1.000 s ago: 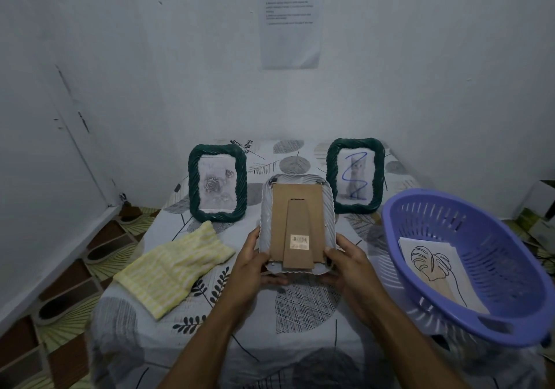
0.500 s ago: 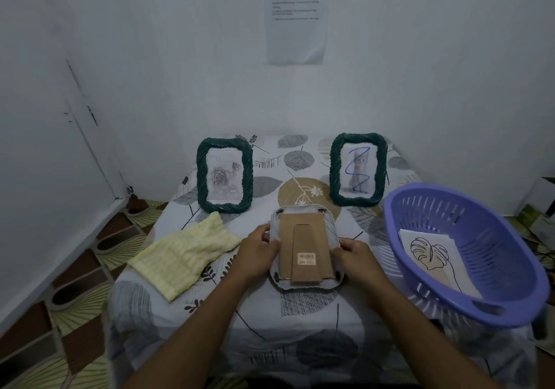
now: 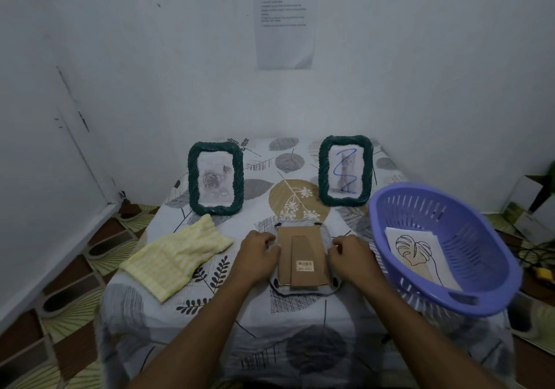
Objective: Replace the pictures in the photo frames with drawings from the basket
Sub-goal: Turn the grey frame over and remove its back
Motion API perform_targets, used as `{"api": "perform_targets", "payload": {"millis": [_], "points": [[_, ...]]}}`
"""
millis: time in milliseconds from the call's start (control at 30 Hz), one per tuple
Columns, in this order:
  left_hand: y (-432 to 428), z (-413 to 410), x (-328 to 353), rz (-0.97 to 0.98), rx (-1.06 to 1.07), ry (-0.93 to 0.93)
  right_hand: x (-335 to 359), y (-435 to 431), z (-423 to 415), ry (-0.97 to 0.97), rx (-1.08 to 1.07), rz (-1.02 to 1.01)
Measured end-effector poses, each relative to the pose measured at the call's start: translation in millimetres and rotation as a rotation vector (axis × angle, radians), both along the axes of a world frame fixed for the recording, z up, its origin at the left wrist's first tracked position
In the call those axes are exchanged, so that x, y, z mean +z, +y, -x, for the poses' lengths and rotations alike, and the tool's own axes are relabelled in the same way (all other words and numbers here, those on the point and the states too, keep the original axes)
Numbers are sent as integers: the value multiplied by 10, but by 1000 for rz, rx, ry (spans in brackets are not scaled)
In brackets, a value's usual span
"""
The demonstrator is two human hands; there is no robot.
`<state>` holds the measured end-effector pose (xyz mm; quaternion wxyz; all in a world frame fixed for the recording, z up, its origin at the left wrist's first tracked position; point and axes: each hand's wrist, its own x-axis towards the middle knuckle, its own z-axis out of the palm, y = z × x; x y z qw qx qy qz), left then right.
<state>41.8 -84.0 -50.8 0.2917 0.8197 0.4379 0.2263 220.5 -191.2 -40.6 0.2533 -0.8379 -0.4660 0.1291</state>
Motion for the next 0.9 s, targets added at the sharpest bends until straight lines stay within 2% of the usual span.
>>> {"api": "perform_targets", "payload": {"millis": [100,267,367,467,533,733,900], "points": [[-64,-36,-30,-13,44,3,-11,-25,57,-6,30,-42],[-190,-199,87,-30,32,147,-37,-17,127,-36,93,-60],[-194,-265,78,64,78,69,-19,-26,145,-37,110,-30],[-177,-274,37,169,152,-83,30,-5,163,-34,122,20],[-198,-268,63,238,177,-155,69,17,162,48,96,22],[-269,-272,194,549,237,-445,160,33,162,453,-29,-152],[-283,-283,257,522,231,-504,220,42,187,639,-28,-258]]}}
